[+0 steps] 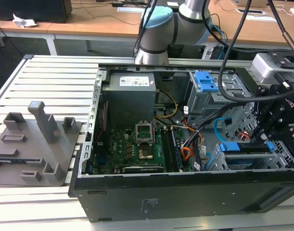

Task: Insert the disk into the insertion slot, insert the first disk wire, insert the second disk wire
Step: 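Insert the first disk wire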

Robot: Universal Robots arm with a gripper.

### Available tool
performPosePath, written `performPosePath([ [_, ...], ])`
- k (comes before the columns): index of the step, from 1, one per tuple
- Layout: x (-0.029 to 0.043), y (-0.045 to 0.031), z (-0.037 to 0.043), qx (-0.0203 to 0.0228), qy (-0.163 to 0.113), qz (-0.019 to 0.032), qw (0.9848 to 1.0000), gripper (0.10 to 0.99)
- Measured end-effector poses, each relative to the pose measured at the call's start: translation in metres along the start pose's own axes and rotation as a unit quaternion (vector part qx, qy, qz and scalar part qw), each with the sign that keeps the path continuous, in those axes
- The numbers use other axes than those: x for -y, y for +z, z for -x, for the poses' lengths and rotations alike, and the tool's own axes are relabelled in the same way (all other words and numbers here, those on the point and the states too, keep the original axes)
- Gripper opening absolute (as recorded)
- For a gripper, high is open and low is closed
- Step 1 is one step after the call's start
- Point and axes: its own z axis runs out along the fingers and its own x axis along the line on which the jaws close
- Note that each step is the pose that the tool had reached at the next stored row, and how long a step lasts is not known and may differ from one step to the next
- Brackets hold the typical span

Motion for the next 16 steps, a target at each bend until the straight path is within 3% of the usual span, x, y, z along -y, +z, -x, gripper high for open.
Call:
performPosePath([
  [16,0.0057,0.0063,0.0018,0.0016,-0.001,0.0001,1.0,0.165],
])
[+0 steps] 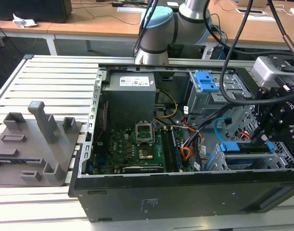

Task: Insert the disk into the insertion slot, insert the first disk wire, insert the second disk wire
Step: 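Insert the first disk wire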

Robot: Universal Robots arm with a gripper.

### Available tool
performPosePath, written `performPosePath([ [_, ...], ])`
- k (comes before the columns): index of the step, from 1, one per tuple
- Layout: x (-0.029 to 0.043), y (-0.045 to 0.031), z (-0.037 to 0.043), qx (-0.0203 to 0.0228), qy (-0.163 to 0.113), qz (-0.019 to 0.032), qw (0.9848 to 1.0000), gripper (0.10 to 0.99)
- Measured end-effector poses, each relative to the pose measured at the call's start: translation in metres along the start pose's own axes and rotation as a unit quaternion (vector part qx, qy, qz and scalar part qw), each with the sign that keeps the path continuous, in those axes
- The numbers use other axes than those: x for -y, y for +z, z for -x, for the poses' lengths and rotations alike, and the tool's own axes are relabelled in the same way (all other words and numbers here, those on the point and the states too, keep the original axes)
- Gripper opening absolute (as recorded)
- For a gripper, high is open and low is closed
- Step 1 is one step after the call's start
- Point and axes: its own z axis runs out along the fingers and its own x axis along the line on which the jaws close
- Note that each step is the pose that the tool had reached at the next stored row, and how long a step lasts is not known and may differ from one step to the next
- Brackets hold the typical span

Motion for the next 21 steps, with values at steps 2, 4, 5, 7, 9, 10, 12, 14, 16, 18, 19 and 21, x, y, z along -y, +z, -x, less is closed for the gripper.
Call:
performPosePath([
  [2,0.0013,0.0011,0.0,-0.0001,-0.001,0.0,1.0,0.165],
  [4,0.0025,0.0018,0.0,0.0,-0.001,0.0,1.0,0.165],
  [5,0.0027,0.0021,0.0,0.0,-0.001,-0.0001,1.0,0.165],
  [7,0.0029,0.0025,0.0,-0.0001,-0.001,-0.0001,1.0,0.165],
  [9,0.0031,0.0035,0.0001,-0.0001,-0.001,-0.0001,1.0,0.165],
  [10,0.0031,0.004,0.0001,-0.0002,-0.001,-0.0001,1.0,0.165],
  [12,0.0032,0.0051,0.0001,-0.0001,-0.001,-0.0001,1.0,0.165],
  [14,0.0032,0.0053,0.0001,0.0,-0.002,-0.0001,1.0,0.165],
  [16,0.0031,0.0065,0.0001,0.0012,-0.002,0.0001,1.0,0.176],
  [18,0.0031,0.0052,0.0001,-0.0002,-0.003,-0.0001,1.0,0.239],
  [19,0.0031,0.0054,0.0001,0.0,-0.003,0.0,1.0,0.239],
  [21,0.003,0.0024,0.0001,-0.0003,-0.003,-0.0001,1.0,0.239],
])
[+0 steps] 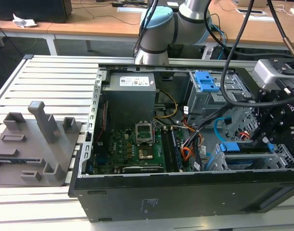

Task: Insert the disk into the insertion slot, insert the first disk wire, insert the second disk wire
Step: 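Insert the first disk wire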

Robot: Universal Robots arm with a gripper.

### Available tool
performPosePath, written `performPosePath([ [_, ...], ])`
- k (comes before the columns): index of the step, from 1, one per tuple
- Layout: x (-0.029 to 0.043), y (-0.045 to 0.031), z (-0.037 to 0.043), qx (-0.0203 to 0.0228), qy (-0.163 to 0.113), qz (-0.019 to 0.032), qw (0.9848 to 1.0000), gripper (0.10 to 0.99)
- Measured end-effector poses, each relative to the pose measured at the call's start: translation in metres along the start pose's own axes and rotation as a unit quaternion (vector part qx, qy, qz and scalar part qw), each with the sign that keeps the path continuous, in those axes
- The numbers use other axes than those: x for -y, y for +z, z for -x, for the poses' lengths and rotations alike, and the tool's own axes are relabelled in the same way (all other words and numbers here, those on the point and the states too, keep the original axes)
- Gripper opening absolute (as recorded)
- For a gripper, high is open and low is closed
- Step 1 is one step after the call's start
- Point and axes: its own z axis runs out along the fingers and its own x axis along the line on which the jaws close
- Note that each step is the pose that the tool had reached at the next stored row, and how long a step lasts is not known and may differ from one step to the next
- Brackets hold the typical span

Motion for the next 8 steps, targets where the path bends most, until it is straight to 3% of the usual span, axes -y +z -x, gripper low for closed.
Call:
performPosePath([
  [4,-0.0008,-0.0186,-0.0001,0.0001,0.0,0.0,1.0,0.239],
  [6,-0.0016,-0.0372,0.0005,0.0001,0.0,0.0,1.0,0.239],
  [7,-0.0019,-0.0452,0.0009,0.0002,0.0,0.0,1.0,0.157],
  [8,-0.0021,-0.0484,0.0008,0.0002,0.0,0.0,1.0,0.106],
])
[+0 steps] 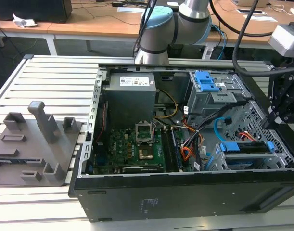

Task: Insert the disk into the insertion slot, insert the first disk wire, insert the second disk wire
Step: 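Insert the first disk wire, then insert the second disk wire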

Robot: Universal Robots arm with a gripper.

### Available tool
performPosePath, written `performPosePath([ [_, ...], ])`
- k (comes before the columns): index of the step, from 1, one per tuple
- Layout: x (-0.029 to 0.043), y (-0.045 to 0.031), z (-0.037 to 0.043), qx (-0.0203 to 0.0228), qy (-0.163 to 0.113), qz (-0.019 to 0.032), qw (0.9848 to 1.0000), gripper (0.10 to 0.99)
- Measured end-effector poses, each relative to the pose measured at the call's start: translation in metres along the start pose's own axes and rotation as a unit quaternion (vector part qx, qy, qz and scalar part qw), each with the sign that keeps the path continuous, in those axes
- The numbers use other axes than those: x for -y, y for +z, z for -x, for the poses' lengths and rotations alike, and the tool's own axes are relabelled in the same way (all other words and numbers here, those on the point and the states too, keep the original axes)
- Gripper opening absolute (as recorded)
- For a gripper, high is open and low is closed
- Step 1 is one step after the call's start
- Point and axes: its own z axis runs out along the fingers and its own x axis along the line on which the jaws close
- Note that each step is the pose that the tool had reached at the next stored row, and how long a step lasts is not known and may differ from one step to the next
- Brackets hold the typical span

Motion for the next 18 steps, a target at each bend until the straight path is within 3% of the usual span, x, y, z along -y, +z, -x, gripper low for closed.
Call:
performPosePath([
  [4,-0.0002,-0.0002,0.0001,0.0,0.0,0.0,1.0,0.106],
  [6,-0.0119,0.0007,0.0,0.0001,0.0,0.0,1.0,0.106],
  [8,-0.0297,0.0021,-0.0002,0.0002,0.0,0.0,1.0,0.106],
  [18,-0.0311,0.0022,-0.0002,0.0002,0.0,0.0,1.0,0.106],
])
